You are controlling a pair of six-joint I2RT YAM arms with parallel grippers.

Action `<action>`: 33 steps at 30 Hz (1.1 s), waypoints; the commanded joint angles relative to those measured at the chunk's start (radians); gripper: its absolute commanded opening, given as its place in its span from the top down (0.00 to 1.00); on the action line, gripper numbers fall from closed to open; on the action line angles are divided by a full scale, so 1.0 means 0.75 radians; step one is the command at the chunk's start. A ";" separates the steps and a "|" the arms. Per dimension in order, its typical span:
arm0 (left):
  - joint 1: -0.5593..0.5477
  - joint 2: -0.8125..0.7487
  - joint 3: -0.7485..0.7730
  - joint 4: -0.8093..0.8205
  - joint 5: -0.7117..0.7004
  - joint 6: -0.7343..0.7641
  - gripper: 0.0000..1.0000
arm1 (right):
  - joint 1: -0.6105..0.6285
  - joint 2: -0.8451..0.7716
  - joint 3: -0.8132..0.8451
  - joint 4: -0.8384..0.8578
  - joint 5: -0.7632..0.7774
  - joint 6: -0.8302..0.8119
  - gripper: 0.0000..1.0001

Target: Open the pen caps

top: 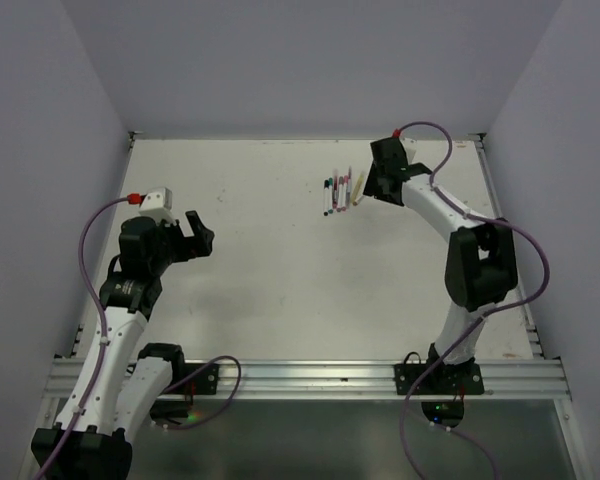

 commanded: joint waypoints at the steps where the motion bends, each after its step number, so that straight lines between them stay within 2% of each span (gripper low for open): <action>1: -0.001 -0.002 0.018 0.082 0.001 -0.003 0.00 | 0.011 0.148 0.205 0.139 0.075 0.060 0.41; 6: 0.009 0.020 0.028 0.078 0.001 0.003 0.00 | 0.013 0.407 0.369 0.145 0.063 0.109 0.49; 9: 0.011 0.026 0.028 0.076 -0.005 0.003 0.00 | 0.013 0.491 0.423 0.157 0.075 0.148 0.54; 16: 0.011 0.037 0.026 0.076 0.008 0.003 0.00 | 0.013 0.631 0.504 0.158 0.110 0.179 0.58; 25: 0.015 0.033 0.024 0.082 0.022 0.005 0.00 | 0.013 0.684 0.446 0.137 0.102 0.171 0.60; 28: 0.015 0.027 0.018 0.084 0.034 0.005 0.00 | 0.011 0.631 0.352 0.141 0.094 0.177 0.65; 29: 0.015 0.029 0.020 0.084 0.036 0.005 0.00 | 0.009 0.615 0.323 0.145 0.093 0.177 0.72; 32: 0.017 0.031 0.010 0.097 0.073 0.007 0.00 | 0.007 0.531 0.198 0.172 0.059 0.150 0.81; 33: 0.017 0.033 0.006 0.111 0.095 0.009 0.00 | 0.011 0.466 0.163 0.182 0.045 0.138 0.90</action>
